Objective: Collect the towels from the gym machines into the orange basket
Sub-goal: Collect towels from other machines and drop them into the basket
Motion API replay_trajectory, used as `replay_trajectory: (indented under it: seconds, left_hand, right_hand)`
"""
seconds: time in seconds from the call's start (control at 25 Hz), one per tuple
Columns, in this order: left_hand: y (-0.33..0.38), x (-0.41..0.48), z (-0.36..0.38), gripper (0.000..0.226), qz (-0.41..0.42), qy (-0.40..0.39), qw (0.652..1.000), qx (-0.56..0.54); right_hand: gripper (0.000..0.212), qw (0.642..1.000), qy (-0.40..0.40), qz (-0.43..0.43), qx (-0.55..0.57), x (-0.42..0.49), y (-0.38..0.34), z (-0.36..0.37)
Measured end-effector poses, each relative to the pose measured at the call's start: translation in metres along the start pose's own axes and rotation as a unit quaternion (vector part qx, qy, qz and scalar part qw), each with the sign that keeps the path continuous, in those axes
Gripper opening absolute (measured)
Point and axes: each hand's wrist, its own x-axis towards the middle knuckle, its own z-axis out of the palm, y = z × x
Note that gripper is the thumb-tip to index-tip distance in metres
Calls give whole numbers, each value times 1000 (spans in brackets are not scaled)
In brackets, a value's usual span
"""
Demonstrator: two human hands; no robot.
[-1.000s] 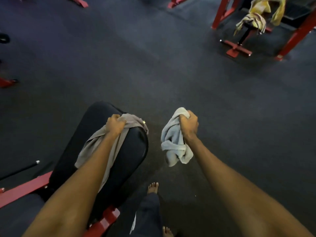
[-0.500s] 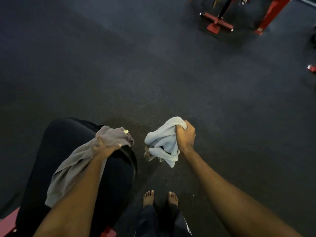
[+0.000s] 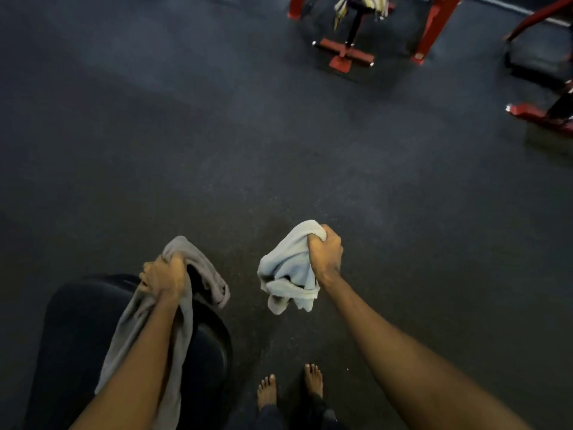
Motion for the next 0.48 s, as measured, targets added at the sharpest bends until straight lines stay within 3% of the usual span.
replay_trajectory:
  seconds: [0.12, 0.28, 0.48]
  left_hand:
    - [89, -30, -6, 56, 72, -24, 995, -59]
    - [213, -79, 9, 83, 139, -60, 979, -138]
    - [371, -150, 44, 37, 256, -86, 946, -181]
  right_hand:
    - [17, 1000, 24, -8, 8, 33, -26, -51]
    - [19, 997, 62, -21, 44, 98, -69, -130]
    - [20, 987, 123, -39, 91, 189, -127, -264]
